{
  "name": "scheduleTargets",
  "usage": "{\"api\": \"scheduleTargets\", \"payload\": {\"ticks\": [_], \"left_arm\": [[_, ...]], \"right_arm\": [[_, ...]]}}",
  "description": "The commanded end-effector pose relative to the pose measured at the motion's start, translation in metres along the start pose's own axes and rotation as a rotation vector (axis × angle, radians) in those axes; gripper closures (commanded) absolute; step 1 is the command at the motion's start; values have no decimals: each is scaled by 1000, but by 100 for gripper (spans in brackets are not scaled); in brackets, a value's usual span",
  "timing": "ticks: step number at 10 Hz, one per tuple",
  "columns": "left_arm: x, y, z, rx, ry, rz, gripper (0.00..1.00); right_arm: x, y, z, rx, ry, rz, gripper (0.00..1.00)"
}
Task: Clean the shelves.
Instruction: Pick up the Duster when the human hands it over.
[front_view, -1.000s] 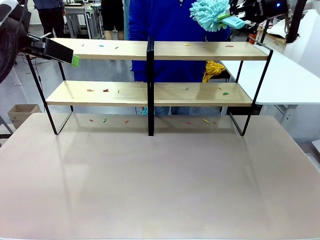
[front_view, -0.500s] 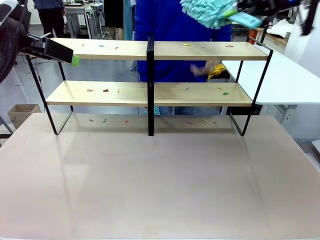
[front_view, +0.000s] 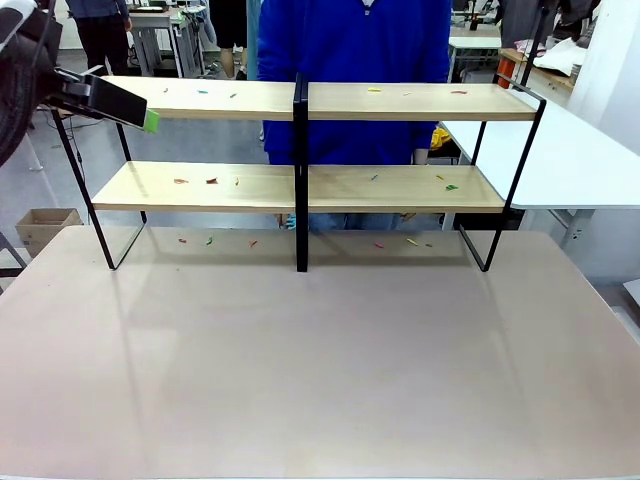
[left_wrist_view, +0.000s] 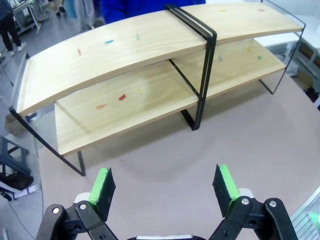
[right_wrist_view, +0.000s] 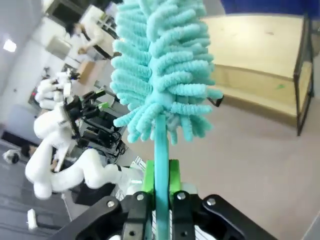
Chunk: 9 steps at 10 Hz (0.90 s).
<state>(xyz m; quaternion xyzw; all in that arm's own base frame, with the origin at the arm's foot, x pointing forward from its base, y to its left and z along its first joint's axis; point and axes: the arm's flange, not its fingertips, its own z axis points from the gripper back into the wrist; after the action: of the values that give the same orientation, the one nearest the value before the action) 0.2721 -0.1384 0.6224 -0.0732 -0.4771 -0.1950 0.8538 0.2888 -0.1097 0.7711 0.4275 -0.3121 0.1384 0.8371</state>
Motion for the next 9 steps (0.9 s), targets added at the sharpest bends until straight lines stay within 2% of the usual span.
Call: {"api": "scheduleTargets", "payload": {"ticks": [1, 2, 3, 4, 9], "left_arm": [[0, 1, 0, -1, 1, 2, 0], [0, 1, 0, -1, 1, 2, 0], [0, 1, 0, -1, 1, 2, 0], [0, 1, 0, -1, 1, 2, 0], [0, 1, 0, -1, 1, 2, 0]], "right_arm": [[-3, -11, 50, 96, -51, 51, 100], [-10, -15, 71, 55, -46, 17, 100], [-19, -25, 71, 18, -29, 35, 100], [-21, -8, 68, 42, -54, 28, 100], [-21, -8, 68, 42, -54, 28, 100]]}}
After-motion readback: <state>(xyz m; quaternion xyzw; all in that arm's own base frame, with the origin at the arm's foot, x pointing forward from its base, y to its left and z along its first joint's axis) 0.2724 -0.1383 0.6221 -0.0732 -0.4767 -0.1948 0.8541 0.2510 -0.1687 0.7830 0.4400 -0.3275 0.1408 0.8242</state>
